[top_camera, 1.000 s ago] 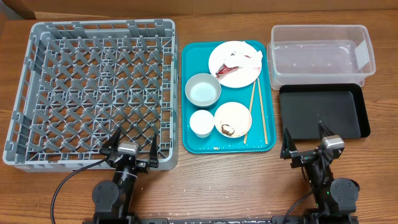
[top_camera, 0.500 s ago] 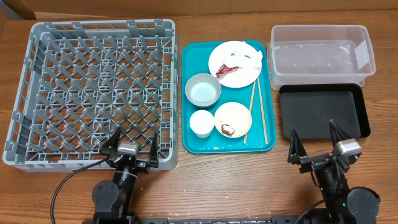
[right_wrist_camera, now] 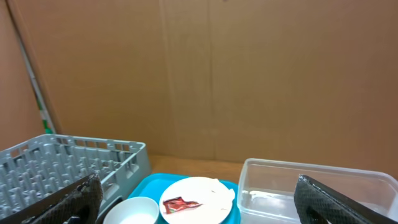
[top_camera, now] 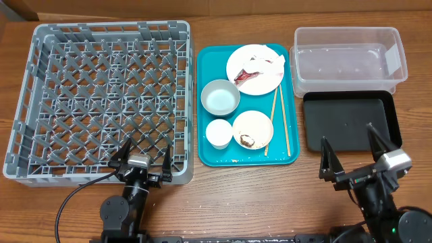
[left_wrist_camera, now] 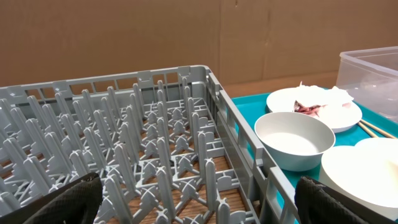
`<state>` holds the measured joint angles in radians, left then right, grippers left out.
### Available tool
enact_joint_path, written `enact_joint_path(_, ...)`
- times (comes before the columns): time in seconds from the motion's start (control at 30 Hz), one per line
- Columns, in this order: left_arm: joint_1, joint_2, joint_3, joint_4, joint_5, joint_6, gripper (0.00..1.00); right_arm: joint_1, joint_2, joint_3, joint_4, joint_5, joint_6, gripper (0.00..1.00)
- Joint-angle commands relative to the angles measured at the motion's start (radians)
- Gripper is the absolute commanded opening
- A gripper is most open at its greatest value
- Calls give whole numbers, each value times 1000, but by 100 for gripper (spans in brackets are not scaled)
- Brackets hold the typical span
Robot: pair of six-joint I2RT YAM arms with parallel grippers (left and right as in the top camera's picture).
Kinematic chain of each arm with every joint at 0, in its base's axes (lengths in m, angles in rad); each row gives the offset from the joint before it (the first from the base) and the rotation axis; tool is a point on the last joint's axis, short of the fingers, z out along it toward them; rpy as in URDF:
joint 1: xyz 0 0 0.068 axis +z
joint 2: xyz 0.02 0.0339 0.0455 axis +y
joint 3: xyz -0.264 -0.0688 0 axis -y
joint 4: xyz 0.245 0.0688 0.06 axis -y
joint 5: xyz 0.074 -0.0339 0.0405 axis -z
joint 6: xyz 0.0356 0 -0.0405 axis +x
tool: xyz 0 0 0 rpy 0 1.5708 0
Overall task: Sort waste into correct bins and load items into the dishwasher
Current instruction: 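Reach the right gripper to the tissue and wrapper on the pink plate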
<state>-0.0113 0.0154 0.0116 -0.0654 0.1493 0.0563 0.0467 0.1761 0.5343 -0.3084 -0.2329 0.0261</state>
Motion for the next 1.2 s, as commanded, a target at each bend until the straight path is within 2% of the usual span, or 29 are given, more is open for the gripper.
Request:
enact_joint_path(0.0,6,-11,-7,2,-3,15,100,4,95,89,-23,-32,5,100)
enact_joint_path(0.23,6,-11,-7,2,-3,15,100,4,490,434,-228,-85,7,100)
enact_joint_path(0.27,6,-11,-7,2,-3,15,100,4,603,540,-291,-113,7,100)
enact_joint_path(0.5,6,-11,-7,2,-2,15,100,14,1072,979,-576,-186,11,100)
enact_joint_path(0.53,6,-11,-7,2,-2,15,100,33,1197,1096,-651,-188,11,100)
enact_joint_path(0.7,6,-11,-7,2,-3,15,100,101,1498,1360,-766,-188,11,100)
enact_joint_path(0.8,6,-11,-7,2,-3,15,100,139,1638,1444,-770,-193,11,100)
enact_joint_path(1.07,6,-11,-7,2,-2,15,100,209,1814,1442,-613,-255,28,100)
enact_joint_path(1.17,6,-11,-7,2,-2,15,100,235,1865,1442,-577,-150,90,100)
